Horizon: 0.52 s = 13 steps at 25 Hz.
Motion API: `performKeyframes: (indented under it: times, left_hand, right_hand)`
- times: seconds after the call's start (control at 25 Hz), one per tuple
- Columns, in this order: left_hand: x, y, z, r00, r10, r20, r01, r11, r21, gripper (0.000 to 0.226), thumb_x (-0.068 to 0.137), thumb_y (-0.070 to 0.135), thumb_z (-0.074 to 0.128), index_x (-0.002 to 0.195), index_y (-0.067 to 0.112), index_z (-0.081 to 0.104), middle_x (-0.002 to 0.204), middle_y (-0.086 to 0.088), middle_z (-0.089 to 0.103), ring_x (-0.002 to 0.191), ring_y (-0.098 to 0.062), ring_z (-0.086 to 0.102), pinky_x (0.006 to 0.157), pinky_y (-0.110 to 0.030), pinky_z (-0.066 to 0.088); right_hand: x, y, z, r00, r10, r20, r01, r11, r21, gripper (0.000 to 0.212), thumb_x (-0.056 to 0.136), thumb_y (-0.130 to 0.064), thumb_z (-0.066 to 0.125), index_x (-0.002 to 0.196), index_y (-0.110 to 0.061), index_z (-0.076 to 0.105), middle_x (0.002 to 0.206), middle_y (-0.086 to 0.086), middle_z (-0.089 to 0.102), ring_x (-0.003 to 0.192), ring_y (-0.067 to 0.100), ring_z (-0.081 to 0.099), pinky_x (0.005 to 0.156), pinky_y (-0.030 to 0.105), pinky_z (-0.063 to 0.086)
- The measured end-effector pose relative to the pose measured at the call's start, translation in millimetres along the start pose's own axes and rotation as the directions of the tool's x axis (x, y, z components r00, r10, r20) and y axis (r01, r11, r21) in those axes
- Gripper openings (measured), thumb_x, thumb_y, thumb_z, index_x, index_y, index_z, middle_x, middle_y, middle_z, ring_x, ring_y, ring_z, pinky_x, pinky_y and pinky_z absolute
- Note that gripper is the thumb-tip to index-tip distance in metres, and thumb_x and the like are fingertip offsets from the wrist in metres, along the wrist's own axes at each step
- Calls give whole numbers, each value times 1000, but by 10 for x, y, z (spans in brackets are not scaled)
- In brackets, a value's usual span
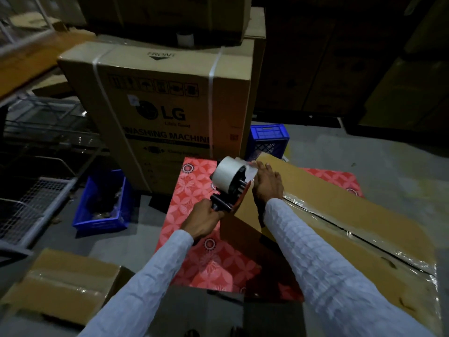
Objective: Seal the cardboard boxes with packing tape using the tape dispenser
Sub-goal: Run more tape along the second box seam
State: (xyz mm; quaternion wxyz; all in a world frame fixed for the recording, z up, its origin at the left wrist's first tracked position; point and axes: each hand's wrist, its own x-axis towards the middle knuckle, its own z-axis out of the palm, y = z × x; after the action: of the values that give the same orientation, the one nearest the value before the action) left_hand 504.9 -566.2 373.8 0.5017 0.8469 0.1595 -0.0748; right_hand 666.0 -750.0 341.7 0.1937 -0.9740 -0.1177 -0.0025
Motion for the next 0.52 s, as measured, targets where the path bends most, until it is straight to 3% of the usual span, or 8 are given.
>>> performKeyframes:
  times: [0.32,0.48,0.52]
  left_hand:
    - [-291,-155,-145,1000,8,13,-7,996,-86,17,69,22,60,70,17,44,51,3,35,49,-19,28,54,-39,28]
    - [-262,-157,-150,1000,15,2,-15,994,-107,15,69,22,59,71,14,46,54,0,40,50,-20,32,56,-41,31]
    - [-237,-158,-150,1000,12,2,-12,993,-120,17,68,24,59,73,10,50,55,0,43,51,-20,35,56,-41,32]
  right_hand:
    - [-22,-177,-89,994,48,97,-35,990,-135,53,109,-19,38,161,-27,27,170,-1,20,156,29,17,123,57,21]
    - [-490,-446,19,998,31,-52,-24,991,134,39,102,-11,44,139,-10,54,147,17,50,136,39,47,110,53,41]
    - [-606,-484,54,999,13,-43,-7,991,136,36,100,-12,47,134,-6,57,142,19,52,131,40,50,107,52,42]
